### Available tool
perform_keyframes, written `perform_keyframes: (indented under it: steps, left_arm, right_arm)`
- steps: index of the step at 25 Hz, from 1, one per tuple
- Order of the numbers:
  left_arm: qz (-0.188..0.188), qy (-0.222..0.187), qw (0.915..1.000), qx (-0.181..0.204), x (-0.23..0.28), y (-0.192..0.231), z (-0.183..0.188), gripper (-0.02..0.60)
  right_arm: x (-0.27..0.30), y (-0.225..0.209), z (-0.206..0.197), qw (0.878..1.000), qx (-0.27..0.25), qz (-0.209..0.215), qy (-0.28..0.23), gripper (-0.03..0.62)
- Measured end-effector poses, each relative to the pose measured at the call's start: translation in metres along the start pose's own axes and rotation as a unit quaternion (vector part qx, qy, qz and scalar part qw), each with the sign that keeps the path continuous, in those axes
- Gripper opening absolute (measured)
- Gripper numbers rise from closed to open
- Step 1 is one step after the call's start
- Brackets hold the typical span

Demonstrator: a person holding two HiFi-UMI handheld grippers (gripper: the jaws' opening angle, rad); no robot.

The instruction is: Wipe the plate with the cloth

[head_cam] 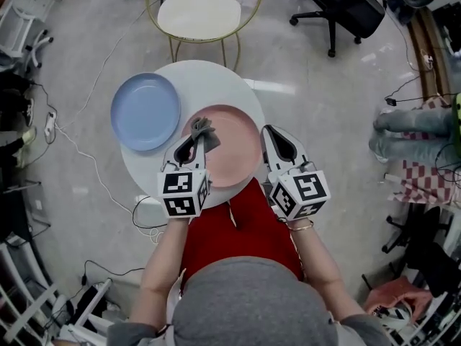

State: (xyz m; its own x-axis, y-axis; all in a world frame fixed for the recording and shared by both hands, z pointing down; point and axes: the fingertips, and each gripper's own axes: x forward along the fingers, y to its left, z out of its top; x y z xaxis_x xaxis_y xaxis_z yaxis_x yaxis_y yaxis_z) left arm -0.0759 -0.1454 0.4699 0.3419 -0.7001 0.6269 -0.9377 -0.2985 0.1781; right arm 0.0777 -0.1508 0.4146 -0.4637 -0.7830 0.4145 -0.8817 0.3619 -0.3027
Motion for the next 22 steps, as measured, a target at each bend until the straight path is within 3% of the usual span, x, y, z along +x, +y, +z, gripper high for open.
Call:
perform_keyframes:
  steps: [12, 22]
  left_arm:
    - [-0.032, 0.051, 0.9981, -0.012, 0.087, -0.042, -0.005, 0.034]
    - [-0.040, 0.113, 0.9926, -0.016, 0.142, -0.056, -0.033, 0.034]
  right_arm:
    - [0.030, -0.048, -0.010, 0.999, 0.022, 0.008, 0.043, 0.029]
    - [0.053, -0.057, -0.021, 0.997, 0.027, 0.029, 0.071, 0.029]
